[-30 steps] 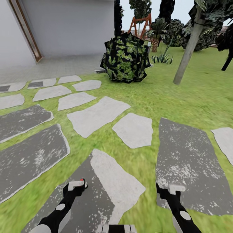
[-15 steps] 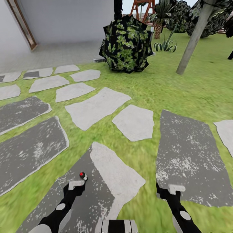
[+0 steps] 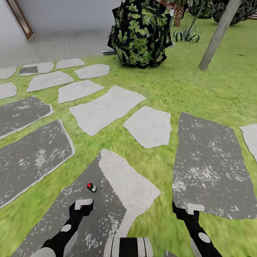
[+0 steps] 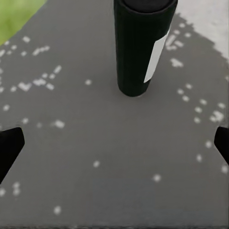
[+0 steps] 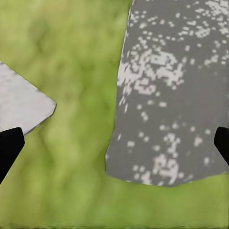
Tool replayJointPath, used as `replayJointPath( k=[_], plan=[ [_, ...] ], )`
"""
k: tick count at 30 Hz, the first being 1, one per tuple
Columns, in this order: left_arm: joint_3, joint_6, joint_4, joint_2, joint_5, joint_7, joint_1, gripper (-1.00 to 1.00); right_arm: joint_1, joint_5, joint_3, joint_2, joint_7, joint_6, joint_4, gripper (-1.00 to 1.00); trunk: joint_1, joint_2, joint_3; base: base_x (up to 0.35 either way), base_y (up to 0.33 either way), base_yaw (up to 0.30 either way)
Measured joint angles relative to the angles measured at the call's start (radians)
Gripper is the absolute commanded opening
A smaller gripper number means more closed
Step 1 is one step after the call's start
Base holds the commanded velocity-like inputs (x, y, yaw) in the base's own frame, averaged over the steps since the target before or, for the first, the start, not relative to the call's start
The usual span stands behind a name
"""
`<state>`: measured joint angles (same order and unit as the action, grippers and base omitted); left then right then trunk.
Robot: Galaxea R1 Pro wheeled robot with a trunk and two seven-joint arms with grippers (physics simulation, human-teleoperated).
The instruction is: In the garden, pick up the pesticide atomizer on the floor and spray pesticide onto both trees until each tree trunk is fully covered.
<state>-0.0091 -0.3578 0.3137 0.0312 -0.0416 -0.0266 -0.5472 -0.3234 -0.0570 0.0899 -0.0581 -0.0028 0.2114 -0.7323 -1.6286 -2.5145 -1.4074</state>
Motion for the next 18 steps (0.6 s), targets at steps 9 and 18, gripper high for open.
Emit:
replayJointPath(
  k=[9, 18],
  plan=[
    [-0.006, -0.012, 0.000, 0.000, 0.001, 0.001, 0.000, 1.00, 0.000, 0.000, 0.000, 0.000, 0.000, 0.000, 0.000, 1.00, -0.004, -0.002, -0.047, 0.000, 0.000, 0.000],
    [-0.027, -0.013, 0.001, 0.000, 0.001, 0.001, 0.000, 1.00, 0.000, 0.000, 0.000, 0.000, 0.000, 0.001, 0.000, 1.00, -0.004, -0.002, -0.052, 0.004, 0.000, -0.019]
  ],
)
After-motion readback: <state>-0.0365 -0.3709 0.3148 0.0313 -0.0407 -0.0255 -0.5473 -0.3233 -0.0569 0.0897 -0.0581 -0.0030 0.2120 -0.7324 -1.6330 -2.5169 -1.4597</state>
